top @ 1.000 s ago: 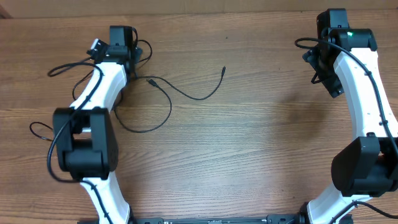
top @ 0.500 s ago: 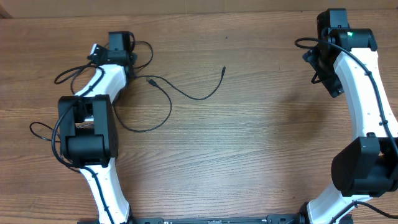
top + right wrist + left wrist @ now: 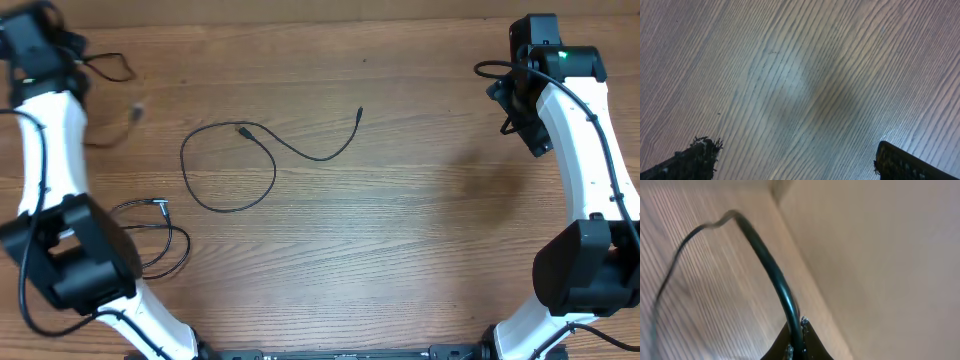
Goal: Untangle cables
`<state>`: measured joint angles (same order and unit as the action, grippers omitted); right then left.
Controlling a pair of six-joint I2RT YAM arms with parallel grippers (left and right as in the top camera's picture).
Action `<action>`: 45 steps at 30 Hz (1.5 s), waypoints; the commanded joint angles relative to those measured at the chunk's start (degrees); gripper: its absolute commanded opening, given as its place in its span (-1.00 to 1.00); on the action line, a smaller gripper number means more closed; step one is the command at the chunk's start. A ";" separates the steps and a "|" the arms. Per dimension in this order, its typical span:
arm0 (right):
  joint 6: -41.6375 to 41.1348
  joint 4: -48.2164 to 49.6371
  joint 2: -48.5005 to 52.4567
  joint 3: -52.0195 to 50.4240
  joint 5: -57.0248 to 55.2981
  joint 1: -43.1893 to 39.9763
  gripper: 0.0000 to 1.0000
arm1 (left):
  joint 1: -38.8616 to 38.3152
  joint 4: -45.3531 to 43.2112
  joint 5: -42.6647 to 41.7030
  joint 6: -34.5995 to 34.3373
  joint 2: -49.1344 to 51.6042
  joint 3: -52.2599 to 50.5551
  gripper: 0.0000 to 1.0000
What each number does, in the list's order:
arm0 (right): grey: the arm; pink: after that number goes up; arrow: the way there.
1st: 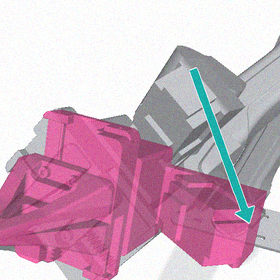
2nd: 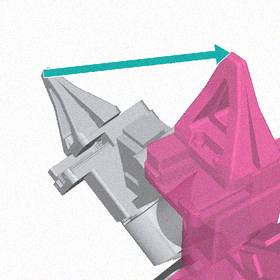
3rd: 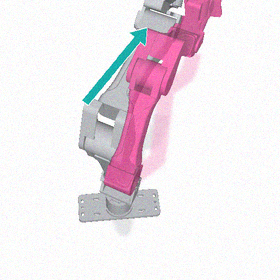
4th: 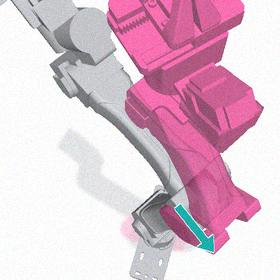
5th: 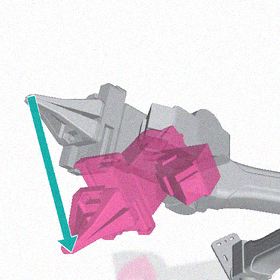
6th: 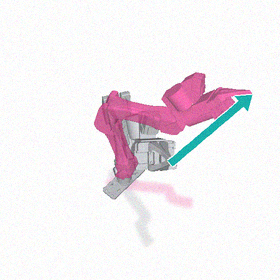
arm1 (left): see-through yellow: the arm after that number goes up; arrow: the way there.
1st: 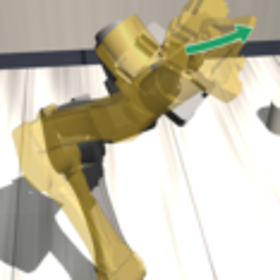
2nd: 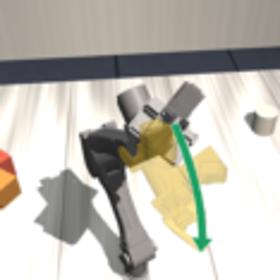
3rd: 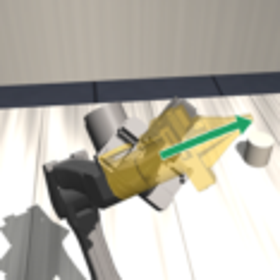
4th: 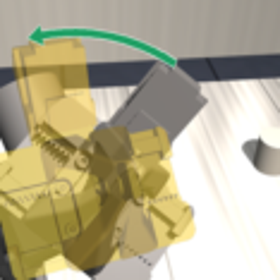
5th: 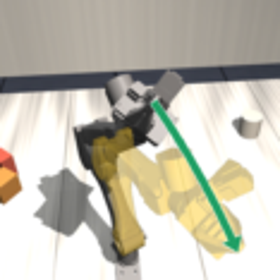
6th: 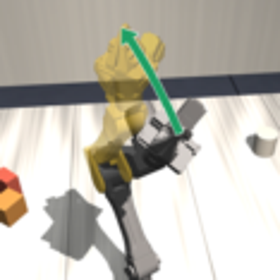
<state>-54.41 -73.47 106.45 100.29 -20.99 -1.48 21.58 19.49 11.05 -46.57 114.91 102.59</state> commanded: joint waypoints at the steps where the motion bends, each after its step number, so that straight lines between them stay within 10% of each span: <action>1: -0.70 0.17 -0.35 1.31 -0.81 -0.20 1.00 | 0.66 2.51 -5.16 3.78 -0.15 0.81 -0.92; 11: -0.70 0.17 -0.35 1.31 -0.81 -0.20 1.00 | -4.09 9.16 -6.43 -5.25 10.60 0.76 -0.92; 21: -0.70 0.17 -0.35 1.31 -0.81 -0.20 0.99 | -3.61 12.52 -5.97 1.84 16.06 0.76 -0.88; 23: -0.70 0.17 -0.35 1.31 -0.81 -0.20 1.00 | -3.19 14.34 -5.88 2.69 16.06 0.76 -0.58; 24: -0.70 0.17 -0.35 1.31 -0.83 -0.20 1.00 | -2.84 15.61 -6.05 2.89 15.89 0.76 0.02; 27: -0.70 0.17 -0.35 1.31 -0.81 -0.20 1.00 | -2.36 18.62 -6.47 2.89 15.63 0.76 0.99; 45: -0.68 0.17 -0.35 1.31 -0.83 -0.20 1.00 | -2.54 30.71 -12.37 4.39 3.85 0.81 0.99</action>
<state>-54.43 -73.45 106.45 100.29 -20.99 -1.48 19.22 49.15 -0.75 -43.90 124.18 103.42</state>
